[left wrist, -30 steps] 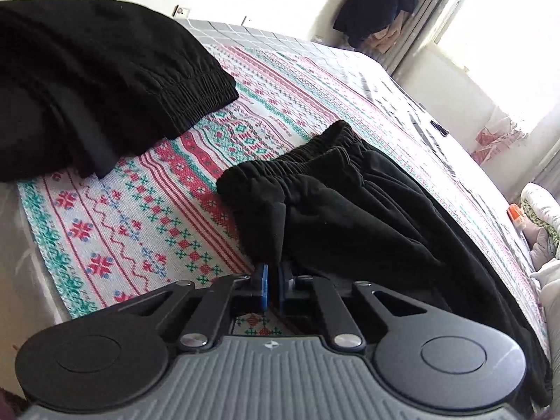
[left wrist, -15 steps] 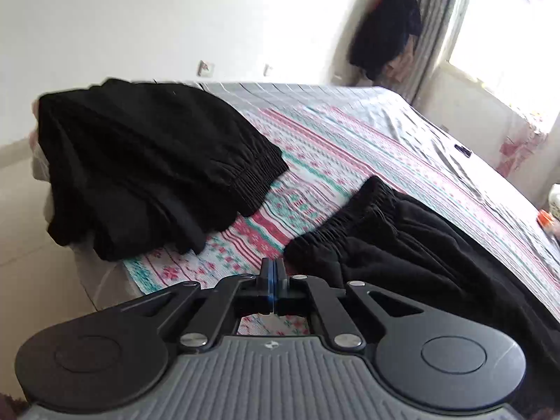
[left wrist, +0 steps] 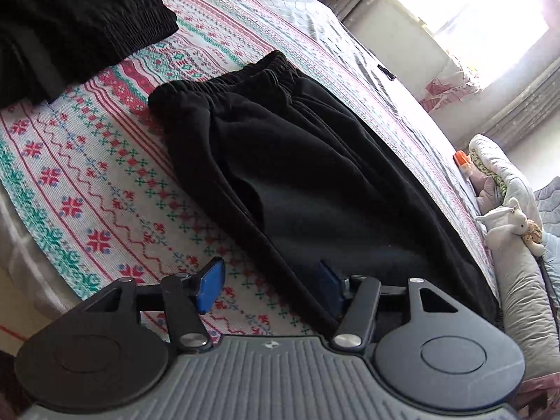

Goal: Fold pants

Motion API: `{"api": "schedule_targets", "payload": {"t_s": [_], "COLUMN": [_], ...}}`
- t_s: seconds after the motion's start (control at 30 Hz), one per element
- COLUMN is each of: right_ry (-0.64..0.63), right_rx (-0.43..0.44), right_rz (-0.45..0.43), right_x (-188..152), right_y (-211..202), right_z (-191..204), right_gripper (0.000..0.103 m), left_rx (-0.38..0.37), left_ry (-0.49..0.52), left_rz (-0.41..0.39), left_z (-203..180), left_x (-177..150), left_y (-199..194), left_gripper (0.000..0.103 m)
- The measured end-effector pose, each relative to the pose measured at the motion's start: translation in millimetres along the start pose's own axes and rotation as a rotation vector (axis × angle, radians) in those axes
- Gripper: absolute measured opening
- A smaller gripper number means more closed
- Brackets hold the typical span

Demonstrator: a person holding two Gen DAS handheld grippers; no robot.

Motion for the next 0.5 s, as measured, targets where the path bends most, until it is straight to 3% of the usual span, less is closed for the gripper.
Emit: {"api": "schedule_targets", "payload": {"t_s": [0.2,0.37,0.5], "right_ry": [0.244,0.439,0.487], "right_rx": [-0.020,0.013,-0.060], "right_rz": [-0.098,-0.193,-0.319], "right_x": [14.0,31.0,45.1], "right_y": [-7.4,-11.1,-12.3], "right_z": [-53.7,-82.9,-95.5], "right_gripper": [0.073,0.073,0.070], "left_rx": [0.031,0.081,0.085], "left_ry": [-0.066,-0.101,-0.146], "left_rz": [-0.064,-0.119,-0.135], "left_z": [1.6,13.8,31.8], "left_x": [4.2,20.3,29.8], "left_y": [7.6,17.9,24.5], "left_gripper": [0.074,0.052,0.027]}}
Point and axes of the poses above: each gripper's, at about its wrist camera, not at the fingertips, and y roughly the way its jaws point, z to its left, x to its top, the point moved 5 cm from there along y, roughly the way its jaws point, and after that the axes turned 8 degrees about y, right-handed, at the moved point
